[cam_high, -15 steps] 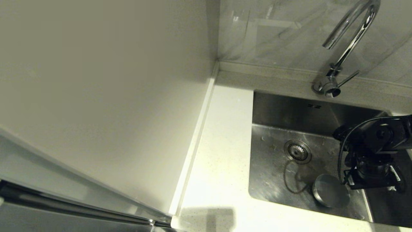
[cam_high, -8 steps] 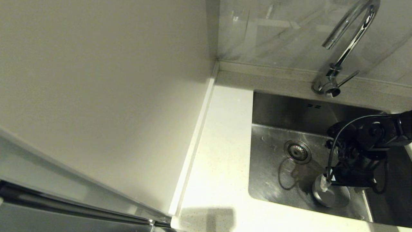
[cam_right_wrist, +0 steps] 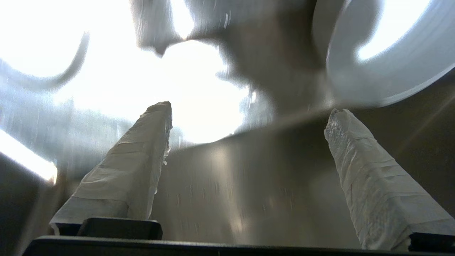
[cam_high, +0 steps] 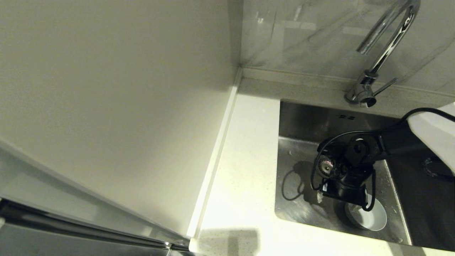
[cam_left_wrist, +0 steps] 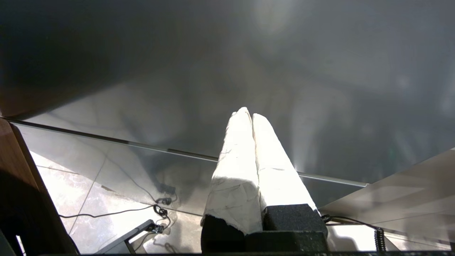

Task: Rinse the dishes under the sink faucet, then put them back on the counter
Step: Put a bowl back to the table from the sink

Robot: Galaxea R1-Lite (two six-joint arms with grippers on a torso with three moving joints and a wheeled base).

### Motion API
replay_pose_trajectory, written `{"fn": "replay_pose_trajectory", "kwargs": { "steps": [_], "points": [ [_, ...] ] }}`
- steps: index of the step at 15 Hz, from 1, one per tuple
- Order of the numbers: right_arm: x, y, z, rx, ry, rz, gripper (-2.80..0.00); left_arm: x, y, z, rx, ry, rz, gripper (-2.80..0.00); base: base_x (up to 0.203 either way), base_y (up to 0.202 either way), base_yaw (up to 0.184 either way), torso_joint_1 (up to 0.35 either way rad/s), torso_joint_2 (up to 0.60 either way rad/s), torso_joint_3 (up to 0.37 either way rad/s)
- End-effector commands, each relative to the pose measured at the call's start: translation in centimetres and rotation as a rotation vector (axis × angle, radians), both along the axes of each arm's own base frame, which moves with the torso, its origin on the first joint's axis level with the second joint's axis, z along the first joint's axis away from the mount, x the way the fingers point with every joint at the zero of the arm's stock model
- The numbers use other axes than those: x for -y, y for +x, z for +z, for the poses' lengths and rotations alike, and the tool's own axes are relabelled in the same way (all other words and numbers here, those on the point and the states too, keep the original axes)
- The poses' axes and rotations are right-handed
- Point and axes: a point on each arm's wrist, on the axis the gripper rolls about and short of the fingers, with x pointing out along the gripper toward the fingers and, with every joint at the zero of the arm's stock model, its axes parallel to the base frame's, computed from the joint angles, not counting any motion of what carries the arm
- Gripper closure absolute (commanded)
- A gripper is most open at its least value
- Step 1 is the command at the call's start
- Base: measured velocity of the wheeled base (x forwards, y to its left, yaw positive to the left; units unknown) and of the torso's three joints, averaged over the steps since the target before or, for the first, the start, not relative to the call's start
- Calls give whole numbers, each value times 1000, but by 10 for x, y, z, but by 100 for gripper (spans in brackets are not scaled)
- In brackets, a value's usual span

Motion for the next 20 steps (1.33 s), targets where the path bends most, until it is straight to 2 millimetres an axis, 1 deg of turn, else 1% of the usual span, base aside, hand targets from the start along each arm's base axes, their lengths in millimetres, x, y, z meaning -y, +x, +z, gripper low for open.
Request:
{"fn": "replay_pose_trajectory", "kwargs": {
  "steps": [1, 3, 6, 9, 14, 17, 20],
  "points": [
    [-4, 15, -19, 3, -99, -39, -280, 0, 0, -1, -2, 0, 0, 0, 0, 0, 0, 0, 0, 0],
    [0, 19, -15, 49, -222, -81, -280, 0, 0, -1, -2, 0, 0, 0, 0, 0, 0, 0, 0, 0],
    [6, 10, 4, 65, -225, -92, -280, 0, 0, -1, -3, 0, 0, 0, 0, 0, 0, 0, 0, 0],
    [18, 11, 5, 64, -238, -125, -280, 0, 0, -1, -4, 0, 0, 0, 0, 0, 0, 0, 0, 0],
    [20, 28, -8, 68, -236, -140, -280, 0, 0, -1, -2, 0, 0, 0, 0, 0, 0, 0, 0, 0],
    [21, 34, -22, 58, -251, -175, -280, 0, 0, 0, -1, 0, 1, 0, 0, 0, 0, 0, 0, 0],
    [37, 40, -36, 36, -308, -220, -280, 0, 0, -1, -4, 0, 0, 0, 0, 0, 0, 0, 0, 0]
  ]
}}
